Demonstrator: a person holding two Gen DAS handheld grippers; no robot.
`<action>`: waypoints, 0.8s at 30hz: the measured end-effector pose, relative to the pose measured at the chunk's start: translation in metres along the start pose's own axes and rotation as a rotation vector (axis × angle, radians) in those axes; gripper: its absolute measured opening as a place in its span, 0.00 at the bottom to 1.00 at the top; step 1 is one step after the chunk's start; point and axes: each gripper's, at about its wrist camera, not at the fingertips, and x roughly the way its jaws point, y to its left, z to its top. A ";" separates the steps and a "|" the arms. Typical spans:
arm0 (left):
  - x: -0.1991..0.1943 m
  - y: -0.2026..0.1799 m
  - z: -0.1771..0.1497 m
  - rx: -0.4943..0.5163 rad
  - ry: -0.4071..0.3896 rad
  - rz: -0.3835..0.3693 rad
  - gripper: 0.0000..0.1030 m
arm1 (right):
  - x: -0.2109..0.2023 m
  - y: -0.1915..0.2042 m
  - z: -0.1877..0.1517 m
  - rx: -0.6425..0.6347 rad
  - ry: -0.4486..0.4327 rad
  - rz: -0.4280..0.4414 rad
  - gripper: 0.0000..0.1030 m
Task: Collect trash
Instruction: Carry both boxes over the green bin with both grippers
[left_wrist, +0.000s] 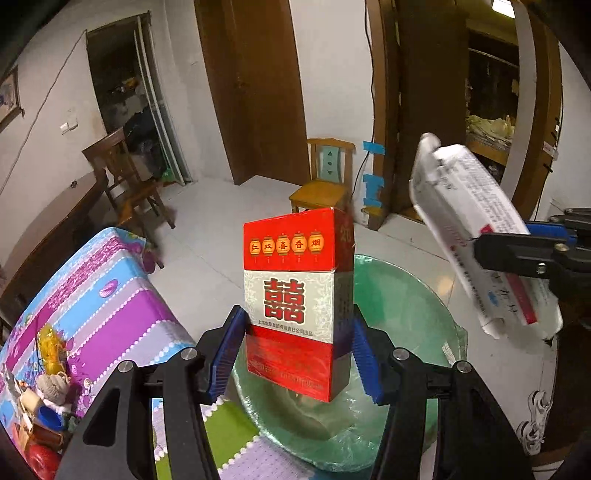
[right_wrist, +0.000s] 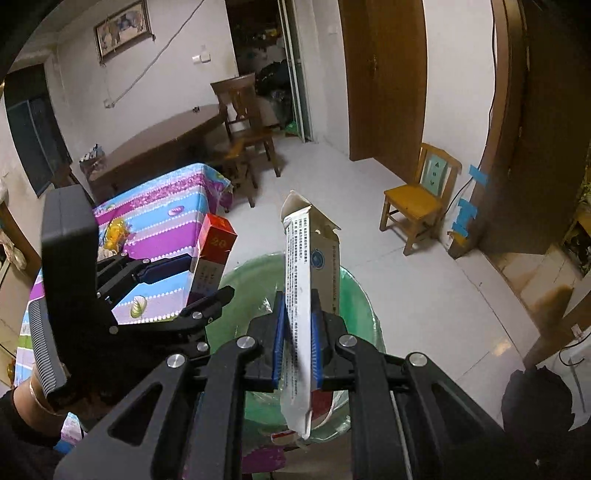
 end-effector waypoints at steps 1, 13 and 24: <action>0.001 -0.001 0.000 -0.001 0.001 0.000 0.56 | 0.002 -0.001 0.000 0.000 0.004 0.003 0.11; 0.004 0.007 -0.010 0.003 0.007 0.007 0.56 | 0.014 -0.007 0.009 -0.002 0.030 0.020 0.11; 0.014 0.016 -0.009 -0.014 0.038 -0.013 0.58 | 0.023 -0.005 0.013 -0.007 0.038 0.037 0.13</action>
